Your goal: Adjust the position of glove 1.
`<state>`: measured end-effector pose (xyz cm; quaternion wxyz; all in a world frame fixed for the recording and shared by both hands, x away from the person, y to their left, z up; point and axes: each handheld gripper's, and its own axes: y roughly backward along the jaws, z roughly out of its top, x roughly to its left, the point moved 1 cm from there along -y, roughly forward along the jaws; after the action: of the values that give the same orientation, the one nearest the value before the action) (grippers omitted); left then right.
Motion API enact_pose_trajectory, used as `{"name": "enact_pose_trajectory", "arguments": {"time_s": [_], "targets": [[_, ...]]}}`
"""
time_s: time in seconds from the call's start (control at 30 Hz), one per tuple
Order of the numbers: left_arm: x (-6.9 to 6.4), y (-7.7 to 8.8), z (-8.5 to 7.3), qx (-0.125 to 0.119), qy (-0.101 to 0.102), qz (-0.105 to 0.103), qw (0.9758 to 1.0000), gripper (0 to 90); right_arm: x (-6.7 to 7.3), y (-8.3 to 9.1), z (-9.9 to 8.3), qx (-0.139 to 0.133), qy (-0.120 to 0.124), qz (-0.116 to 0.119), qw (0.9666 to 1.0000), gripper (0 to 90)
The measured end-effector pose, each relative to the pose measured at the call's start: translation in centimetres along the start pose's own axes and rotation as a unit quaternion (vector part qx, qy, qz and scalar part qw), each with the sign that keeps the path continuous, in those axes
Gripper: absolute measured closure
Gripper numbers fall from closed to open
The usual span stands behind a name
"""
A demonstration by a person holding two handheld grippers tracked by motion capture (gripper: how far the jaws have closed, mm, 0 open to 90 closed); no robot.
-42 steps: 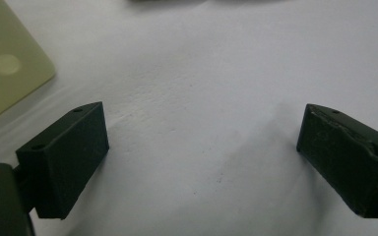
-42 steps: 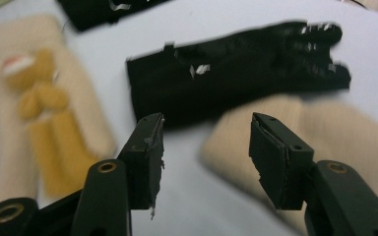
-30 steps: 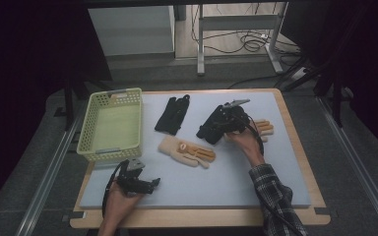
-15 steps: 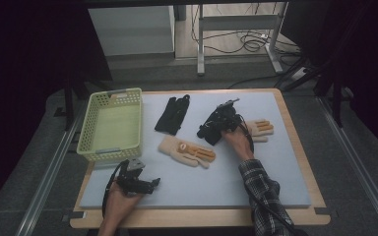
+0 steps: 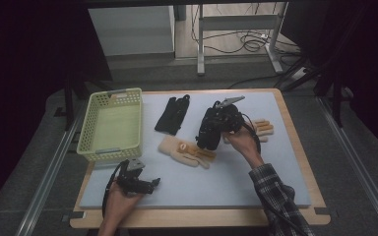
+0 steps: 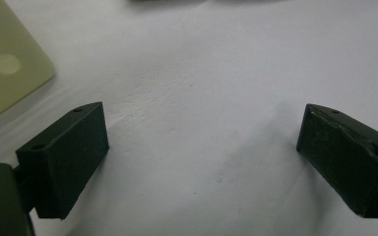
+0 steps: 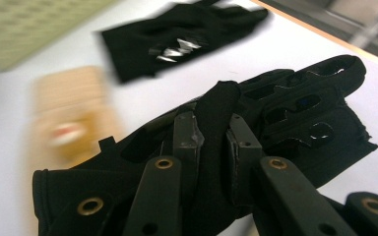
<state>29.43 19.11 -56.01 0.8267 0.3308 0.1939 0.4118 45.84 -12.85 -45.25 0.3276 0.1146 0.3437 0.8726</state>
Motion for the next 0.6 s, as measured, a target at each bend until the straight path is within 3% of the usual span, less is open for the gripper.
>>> {"name": "enact_pose_trajectory", "arguments": {"time_s": [0.13, 0.3, 0.5, 0.53, 0.6], "targets": [[0.0, 0.0, 0.0, 0.0, -0.001, 0.0, 1.0, 5.8, 2.9, 2.8, -0.9, -0.023, 0.032, 0.047, 0.9981, 76.9], [0.0, 0.0, 0.0, -0.001, 0.001, 0.001, 1.0, 5.8, 6.3, 5.0, -3.9, -0.031, 0.058, 0.095, 0.9933, 76.4], [0.0, 0.0, 0.0, -0.003, 0.003, 0.0, 1.0, 5.9, 9.4, 4.9, -8.9, -0.024, 0.056, 0.117, 0.9913, 75.0], [0.0, 0.0, 0.0, -0.003, 0.003, 0.001, 1.0, 5.8, 9.7, 4.6, -9.7, -0.02, 0.049, 0.119, 0.9915, 72.1], [0.0, 0.0, 0.0, -0.003, 0.003, 0.0, 1.0, 5.8, 10.1, 3.9, -11.0, 0.001, 0.036, 0.115, 0.9926, 57.0]]}}
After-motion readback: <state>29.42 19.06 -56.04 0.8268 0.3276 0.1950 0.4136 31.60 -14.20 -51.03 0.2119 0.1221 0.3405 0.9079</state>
